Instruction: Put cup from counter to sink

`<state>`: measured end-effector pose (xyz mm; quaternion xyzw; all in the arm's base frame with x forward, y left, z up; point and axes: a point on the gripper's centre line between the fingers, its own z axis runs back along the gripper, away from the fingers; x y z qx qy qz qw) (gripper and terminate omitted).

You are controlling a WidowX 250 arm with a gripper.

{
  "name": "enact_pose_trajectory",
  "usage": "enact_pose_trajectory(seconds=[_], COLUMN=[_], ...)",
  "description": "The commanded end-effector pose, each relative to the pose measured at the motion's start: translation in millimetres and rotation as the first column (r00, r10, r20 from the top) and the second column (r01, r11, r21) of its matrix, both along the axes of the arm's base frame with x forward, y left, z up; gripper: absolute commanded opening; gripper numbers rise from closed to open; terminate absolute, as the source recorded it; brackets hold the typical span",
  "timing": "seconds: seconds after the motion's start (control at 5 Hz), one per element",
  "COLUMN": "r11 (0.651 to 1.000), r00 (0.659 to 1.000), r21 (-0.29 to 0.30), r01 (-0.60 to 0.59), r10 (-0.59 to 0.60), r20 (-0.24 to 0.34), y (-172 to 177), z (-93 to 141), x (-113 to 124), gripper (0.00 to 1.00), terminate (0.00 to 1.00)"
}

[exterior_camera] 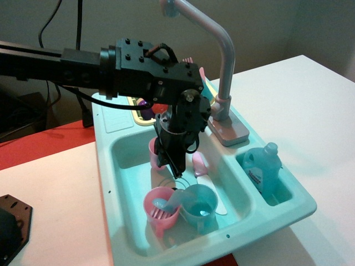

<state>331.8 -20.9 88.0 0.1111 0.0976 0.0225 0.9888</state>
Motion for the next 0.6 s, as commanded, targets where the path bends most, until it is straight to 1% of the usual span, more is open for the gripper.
enact_pose_trajectory(seconds=[0.0, 0.2, 0.4], r11=[1.000, 0.999, 0.998], r00=[0.999, 0.998, 0.998], r21=[-0.006, -0.006, 0.010], r01=[-0.025, -0.054, -0.064], r10=[0.026, 0.054, 0.064], r20=[0.042, 0.033, 0.028], y=[5, 7, 4], z=[22, 34, 45], x=[0, -9, -12], gripper=[1.00, 1.00, 1.00], terminate=[0.00, 0.00, 1.00])
